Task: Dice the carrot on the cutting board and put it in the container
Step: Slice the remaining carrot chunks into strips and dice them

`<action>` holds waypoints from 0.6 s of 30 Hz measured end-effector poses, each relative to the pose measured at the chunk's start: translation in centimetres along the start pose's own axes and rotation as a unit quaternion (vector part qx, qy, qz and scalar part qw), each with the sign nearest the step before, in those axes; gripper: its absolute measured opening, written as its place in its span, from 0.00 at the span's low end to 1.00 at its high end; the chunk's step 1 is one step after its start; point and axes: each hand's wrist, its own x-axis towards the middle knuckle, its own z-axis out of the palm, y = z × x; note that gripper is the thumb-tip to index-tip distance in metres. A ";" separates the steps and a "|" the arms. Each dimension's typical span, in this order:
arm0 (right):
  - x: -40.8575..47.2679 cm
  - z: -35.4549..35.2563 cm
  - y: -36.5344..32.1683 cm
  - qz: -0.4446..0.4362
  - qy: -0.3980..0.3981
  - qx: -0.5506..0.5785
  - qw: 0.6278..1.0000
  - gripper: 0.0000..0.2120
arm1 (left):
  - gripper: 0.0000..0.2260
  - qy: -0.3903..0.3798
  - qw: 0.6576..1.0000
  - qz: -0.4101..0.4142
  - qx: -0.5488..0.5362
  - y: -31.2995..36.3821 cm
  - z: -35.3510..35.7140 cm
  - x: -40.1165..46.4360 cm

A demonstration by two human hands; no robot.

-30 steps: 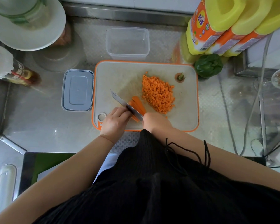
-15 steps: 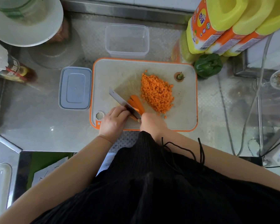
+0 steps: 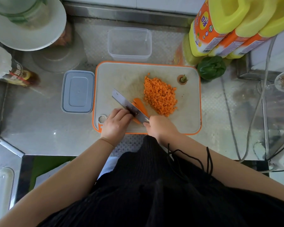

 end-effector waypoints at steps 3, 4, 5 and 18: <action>-0.1 -0.3 0.1 -0.003 -0.012 -0.004 1.000 0.13 | 0.10 -0.001 1.000 0.001 -0.003 -0.1 0.0 -0.1; -0.2 -0.4 0.1 -0.005 -0.016 -0.005 1.000 0.13 | 0.10 -0.003 1.000 0.001 -0.003 -0.1 0.0 -0.1; -0.2 -0.5 0.1 -0.006 -0.019 -0.005 1.000 0.13 | 0.09 -0.005 1.000 -0.001 -0.004 -0.1 0.0 -0.1; 0.0 -0.5 -0.1 -0.007 -0.018 -0.030 0.999 0.10 | 0.08 0.005 0.997 -0.076 -0.030 0.2 0.1 -0.2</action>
